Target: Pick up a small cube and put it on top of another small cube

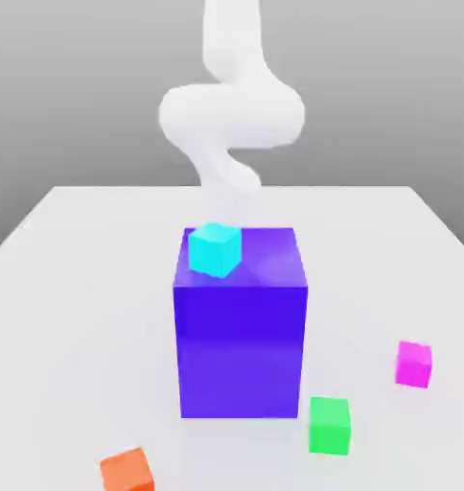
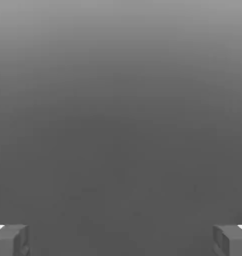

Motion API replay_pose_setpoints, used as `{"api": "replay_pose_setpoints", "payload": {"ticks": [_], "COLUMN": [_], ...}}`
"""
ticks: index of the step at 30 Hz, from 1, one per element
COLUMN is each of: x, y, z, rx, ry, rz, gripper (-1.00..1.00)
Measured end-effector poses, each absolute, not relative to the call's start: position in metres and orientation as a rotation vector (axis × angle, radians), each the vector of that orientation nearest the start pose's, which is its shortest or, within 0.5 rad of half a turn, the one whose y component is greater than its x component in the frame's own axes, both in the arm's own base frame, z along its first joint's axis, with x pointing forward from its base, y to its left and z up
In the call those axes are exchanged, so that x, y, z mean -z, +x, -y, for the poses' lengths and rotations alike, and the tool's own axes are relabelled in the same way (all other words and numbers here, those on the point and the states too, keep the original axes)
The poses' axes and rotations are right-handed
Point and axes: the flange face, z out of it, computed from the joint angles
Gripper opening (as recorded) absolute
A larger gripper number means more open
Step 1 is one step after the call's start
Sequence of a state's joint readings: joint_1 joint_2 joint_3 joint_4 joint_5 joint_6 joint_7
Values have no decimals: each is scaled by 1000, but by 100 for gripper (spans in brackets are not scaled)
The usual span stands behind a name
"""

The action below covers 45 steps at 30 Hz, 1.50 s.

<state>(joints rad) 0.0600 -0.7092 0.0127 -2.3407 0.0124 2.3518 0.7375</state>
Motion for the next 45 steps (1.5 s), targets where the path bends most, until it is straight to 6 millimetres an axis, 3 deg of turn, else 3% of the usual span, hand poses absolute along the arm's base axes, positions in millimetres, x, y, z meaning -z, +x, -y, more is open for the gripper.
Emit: {"api": "replay_pose_setpoints", "payload": {"ticks": [5,10,15,19,22,28,29,36,42,45], "x": [-556,-447,-338,-257,-203,-135,-129,-129,-185,-207], "y": [423,426,392,339,302,293,293,293,293,340], "z": [-101,-173,-233,-272,-282,-281,-281,-281,-280,-237], "rx": [732,531,323,152,34,0,0,-1,0,3], "ry": [-2764,-2917,-3014,-3043,-3044,-3042,-3043,-3043,-3045,-3083], "rz": [-564,-210,173,522,733,780,780,781,779,638], "gripper": [0,0,0,0,0,0,-100,-100,-100,-100]}}
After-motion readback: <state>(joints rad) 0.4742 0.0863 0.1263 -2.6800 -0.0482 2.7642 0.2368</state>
